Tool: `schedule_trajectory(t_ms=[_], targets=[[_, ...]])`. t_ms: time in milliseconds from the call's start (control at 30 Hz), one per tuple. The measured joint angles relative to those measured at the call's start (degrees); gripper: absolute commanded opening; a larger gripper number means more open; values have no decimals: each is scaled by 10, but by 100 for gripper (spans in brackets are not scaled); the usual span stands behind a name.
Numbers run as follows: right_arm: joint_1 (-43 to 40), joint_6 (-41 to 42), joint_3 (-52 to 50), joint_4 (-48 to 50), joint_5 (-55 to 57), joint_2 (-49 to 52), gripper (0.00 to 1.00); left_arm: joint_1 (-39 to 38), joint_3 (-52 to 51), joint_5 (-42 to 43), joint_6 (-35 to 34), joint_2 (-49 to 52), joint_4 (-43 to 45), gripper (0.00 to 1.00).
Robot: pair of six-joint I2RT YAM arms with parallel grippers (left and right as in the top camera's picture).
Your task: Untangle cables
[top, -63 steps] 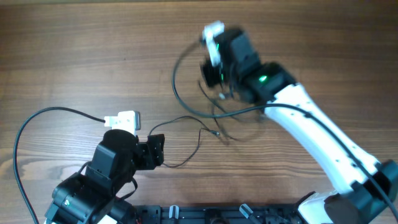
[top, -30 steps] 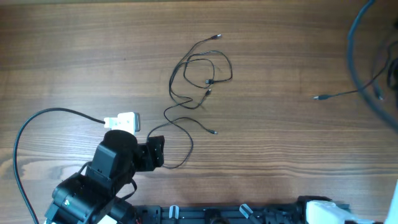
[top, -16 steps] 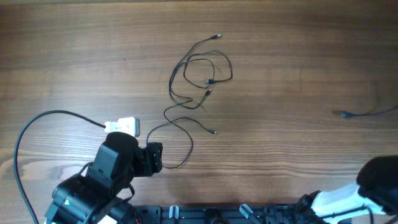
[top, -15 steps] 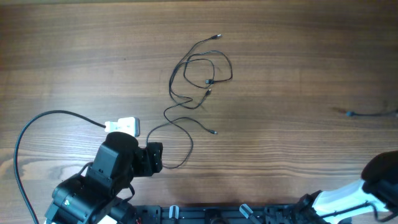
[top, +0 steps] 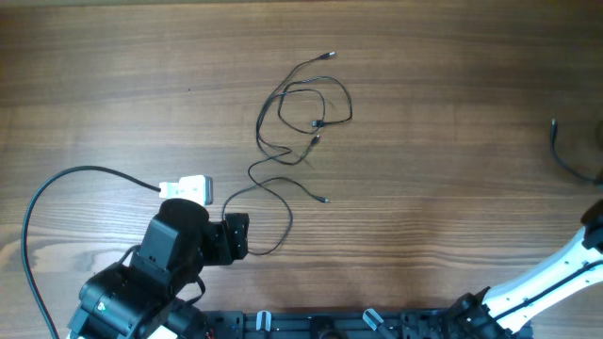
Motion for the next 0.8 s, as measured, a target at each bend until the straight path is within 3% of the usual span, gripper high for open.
schedule_trajectory(t_ms=[100,267,467,533,567,633,700,800], targets=[[35,-10,0,-28,-25,0,100,0,0,3,0,0,0,82],[93,155,0,-124,52,0,100,0,0,8,0,0,0,83],[104,254,0,-89,125,0,100,0,0,8,0,0,0,84],[111,182,-3,8,117,0,100,0,0,8,0,0,0,85],[115,87,-3,81,81,0,100,0,0,8,0,0,0,84],[127,-63,-3,128,-35,0,99,0,0,8,0,0,0,85],[143,-139,-3,160,-143,0,100,0,0,9,0,1,0,85],[175,-165,-3,175,-194,0,100,0,0,9,0,1,0,86]])
